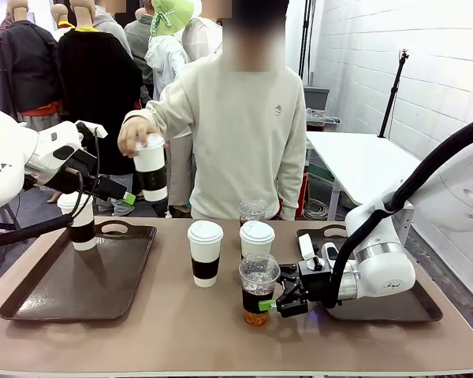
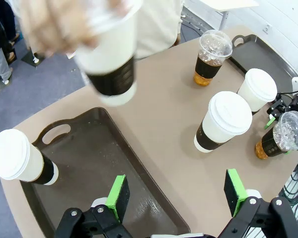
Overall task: Distribute the coffee onto the tray.
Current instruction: Pick up one iced Americano and place it on the right Handle tray.
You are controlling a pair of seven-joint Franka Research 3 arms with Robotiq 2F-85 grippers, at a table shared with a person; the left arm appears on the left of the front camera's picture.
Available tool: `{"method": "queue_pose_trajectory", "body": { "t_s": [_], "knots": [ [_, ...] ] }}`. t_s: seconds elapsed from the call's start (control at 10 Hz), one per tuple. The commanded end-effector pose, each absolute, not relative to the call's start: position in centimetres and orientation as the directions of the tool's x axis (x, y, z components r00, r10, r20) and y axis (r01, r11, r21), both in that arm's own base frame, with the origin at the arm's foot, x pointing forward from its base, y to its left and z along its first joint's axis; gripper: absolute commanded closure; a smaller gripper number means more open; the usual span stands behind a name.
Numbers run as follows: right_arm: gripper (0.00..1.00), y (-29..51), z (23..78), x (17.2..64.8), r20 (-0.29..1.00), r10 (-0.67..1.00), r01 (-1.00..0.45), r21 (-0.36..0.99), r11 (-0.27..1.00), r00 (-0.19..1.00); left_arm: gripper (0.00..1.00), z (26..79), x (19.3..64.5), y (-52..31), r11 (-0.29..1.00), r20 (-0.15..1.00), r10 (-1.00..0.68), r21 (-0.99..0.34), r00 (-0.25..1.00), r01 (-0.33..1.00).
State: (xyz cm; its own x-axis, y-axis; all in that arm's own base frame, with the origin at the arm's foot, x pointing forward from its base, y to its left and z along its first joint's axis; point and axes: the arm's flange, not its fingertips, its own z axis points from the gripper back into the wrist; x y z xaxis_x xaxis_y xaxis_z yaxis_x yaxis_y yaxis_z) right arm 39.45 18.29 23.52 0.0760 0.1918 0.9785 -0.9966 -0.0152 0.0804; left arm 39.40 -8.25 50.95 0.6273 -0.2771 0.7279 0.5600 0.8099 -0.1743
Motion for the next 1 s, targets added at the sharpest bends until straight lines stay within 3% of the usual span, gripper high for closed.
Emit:
{"method": "queue_pose_trajectory", "body": {
  "t_s": [0.0,0.2,0.6,0.9],
  "knots": [
    [0.0,19.2,23.2,39.8,0.982,0.169,-0.996,0.089,-0.015,0.085,0.0,50.9,39.5,-8.1,0.808,0.727,-0.281,-0.172,0.626,0.563],
    [0.34,19.3,23.2,39.7,0.983,0.168,-0.996,0.083,-0.033,0.077,0.0,50.9,39.5,-8.1,0.808,0.727,-0.281,-0.172,0.626,0.563],
    [0.34,19.1,23.7,39.6,0.981,0.164,-0.993,0.11,-0.035,0.103,0.0,50.9,39.5,-8.1,0.808,0.727,-0.281,-0.172,0.626,0.563],
    [0.34,16.2,27.1,38.0,0.986,0.093,-0.987,0.144,-0.07,0.137,0.0,50.9,39.5,-8.1,0.808,0.727,-0.281,-0.172,0.626,0.563]
  ]
}}
